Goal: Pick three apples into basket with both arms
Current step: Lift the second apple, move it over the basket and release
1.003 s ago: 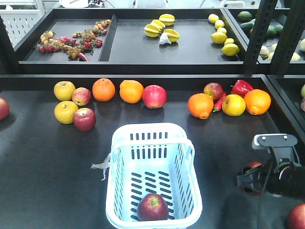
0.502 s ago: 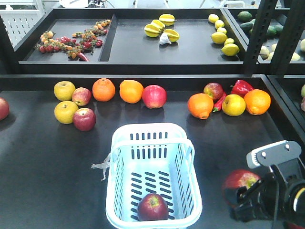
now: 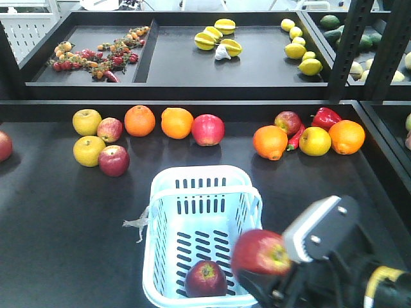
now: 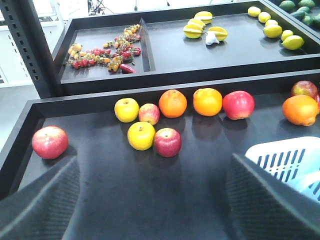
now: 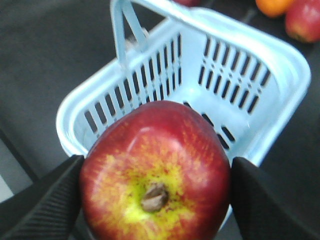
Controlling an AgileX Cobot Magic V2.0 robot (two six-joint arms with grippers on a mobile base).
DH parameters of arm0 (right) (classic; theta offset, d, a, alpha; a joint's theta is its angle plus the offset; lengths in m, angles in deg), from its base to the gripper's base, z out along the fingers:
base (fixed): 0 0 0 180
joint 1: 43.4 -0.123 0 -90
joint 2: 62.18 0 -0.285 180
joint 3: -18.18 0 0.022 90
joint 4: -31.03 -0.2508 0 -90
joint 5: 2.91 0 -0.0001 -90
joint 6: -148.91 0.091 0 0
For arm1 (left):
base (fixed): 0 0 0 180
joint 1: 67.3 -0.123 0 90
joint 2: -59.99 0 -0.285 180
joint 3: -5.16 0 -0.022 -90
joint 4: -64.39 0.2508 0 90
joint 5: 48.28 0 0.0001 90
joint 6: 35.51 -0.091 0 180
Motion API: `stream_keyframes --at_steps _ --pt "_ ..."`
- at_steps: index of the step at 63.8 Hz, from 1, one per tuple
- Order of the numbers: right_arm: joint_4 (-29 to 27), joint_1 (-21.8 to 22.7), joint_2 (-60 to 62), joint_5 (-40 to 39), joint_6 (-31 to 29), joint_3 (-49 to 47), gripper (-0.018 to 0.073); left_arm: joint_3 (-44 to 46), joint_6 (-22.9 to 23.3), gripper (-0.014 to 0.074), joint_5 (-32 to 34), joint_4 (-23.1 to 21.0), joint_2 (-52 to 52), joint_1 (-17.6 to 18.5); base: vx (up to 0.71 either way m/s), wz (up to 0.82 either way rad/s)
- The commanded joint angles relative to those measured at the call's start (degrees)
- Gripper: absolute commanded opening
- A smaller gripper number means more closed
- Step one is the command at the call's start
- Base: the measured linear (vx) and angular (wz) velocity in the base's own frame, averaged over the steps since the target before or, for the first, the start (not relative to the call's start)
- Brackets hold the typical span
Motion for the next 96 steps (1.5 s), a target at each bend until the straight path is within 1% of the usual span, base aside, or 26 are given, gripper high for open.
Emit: stream_keyframes --at_steps 1,13,18,24,32,39,45,48,52,62,84,87,89,96 --pt "0.42 -0.89 -3.71 -6.91 -1.83 -4.08 0.0226 1.6 0.57 0.0569 3.52 0.73 0.25 0.02 0.0 0.0" --pt "0.42 -0.89 -15.21 -8.45 -2.07 -10.94 0.0237 1.6 0.57 0.0569 3.52 0.73 0.25 0.02 0.0 0.0" --pt "0.42 -0.89 -18.94 -8.13 -2.07 -13.63 0.0258 1.6 0.57 0.0569 3.52 0.73 0.25 0.02 0.0 0.0" --pt "0.42 -0.89 -22.62 -7.86 -2.07 -15.89 0.0307 1.6 0.57 0.0569 3.52 0.73 0.25 0.02 0.0 0.0" --pt "0.13 -0.89 -24.77 -7.52 -1.93 -16.13 0.0406 1.6 0.57 0.0569 3.52 0.73 0.25 0.02 0.0 0.0" --pt "0.09 -0.89 -24.9 -6.13 -1.85 -16.13 0.0531 1.6 0.57 0.0569 3.52 0.73 0.25 0.02 0.0 0.0" --pt "0.02 -0.84 -24.83 -6.01 -1.84 -16.13 0.0618 1.6 0.57 0.0569 3.52 0.73 0.25 0.02 0.0 0.0" --pt "0.02 -0.84 -24.83 -5.96 -1.73 -16.13 0.0653 1.6 0.57 0.0569 3.52 0.73 0.25 0.02 0.0 0.0" --pt "0.02 -0.84 -24.83 -5.96 -1.53 -16.13 0.0678 1.6 0.57 0.0569 3.52 0.73 0.25 0.02 0.0 0.0" --pt "0.02 -0.84 -24.53 -4.81 -1.41 -16.13 0.0683 1.6 0.57 0.0569 3.52 0.73 0.25 0.02 0.0 0.0" --pt "0.25 -0.42 -14.82 8.61 1.19 -16.13 0.0657 1.6 0.57 0.0569 3.52 0.73 0.25 0.02 0.0 0.0" --pt "0.25 0.74 -13.53 10.99 2.76 -16.13 0.0654 1.6 0.57 0.0569 3.52 0.73 0.25 0.02 0.0 0.0" --pt "0.25 2.28 -12.66 13.24 3.48 -16.13 0.0652 1.6 0.57 0.0569 3.52 0.73 0.25 0.02 0.0 0.0" --pt "1.45 9.81 -10.79 19.84 3.27 -16.13 0.0644 1.6 0.57 0.0569 3.52 0.73 0.25 0.02 0.0 0.0"
